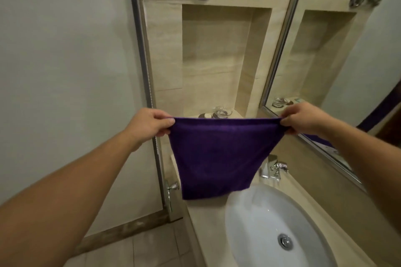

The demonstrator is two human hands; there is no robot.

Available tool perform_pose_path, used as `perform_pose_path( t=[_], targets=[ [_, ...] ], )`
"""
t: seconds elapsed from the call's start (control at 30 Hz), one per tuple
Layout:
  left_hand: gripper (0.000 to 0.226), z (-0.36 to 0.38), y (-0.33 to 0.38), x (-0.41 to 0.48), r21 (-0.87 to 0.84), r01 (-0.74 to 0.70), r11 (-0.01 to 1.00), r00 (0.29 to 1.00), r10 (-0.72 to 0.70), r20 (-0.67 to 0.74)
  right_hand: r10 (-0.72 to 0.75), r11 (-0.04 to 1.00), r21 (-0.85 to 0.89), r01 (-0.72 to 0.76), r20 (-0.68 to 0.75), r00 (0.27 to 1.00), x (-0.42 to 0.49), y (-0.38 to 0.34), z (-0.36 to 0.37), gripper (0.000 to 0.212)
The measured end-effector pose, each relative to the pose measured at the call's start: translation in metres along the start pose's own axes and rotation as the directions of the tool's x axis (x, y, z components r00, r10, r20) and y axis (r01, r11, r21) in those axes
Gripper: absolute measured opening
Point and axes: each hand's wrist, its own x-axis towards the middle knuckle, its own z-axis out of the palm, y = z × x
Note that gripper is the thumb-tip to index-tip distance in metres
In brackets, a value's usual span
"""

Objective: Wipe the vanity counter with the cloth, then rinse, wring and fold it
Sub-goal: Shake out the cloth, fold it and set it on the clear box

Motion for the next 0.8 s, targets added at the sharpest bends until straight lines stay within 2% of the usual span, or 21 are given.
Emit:
perform_pose_path(
  t=[0.23,0.4,0.53,0.7,0.8],
  targets=[
    [0.013,0.049,-0.075,-0.002,0.101,0.251,0.963,0.956,-0.263,0.128,0.059,0.985,-0.174,-0.023,0.203,0.977,0.016,0.054,0.05,0.023],
    [0.015,0.069,-0.11,0.004,0.202,0.349,0.915,0.911,-0.382,0.156,0.05,0.978,-0.208,0.021,0.329,0.943,0.047,0.083,0.075,0.023],
    [0.015,0.079,-0.129,0.017,0.211,0.38,0.901,0.908,-0.406,0.1,0.013,0.986,-0.162,0.049,0.357,0.934,0.08,0.094,0.095,0.021],
    [0.013,0.089,-0.143,0.048,0.215,0.34,0.916,0.937,-0.349,0.003,-0.03,0.986,-0.139,0.088,0.37,0.929,0.124,0.094,0.111,0.023],
    [0.015,0.093,-0.154,0.074,0.18,0.354,0.918,0.933,-0.36,-0.002,-0.026,0.987,-0.14,0.083,0.37,0.929,0.152,0.093,0.122,0.021]
  ],
)
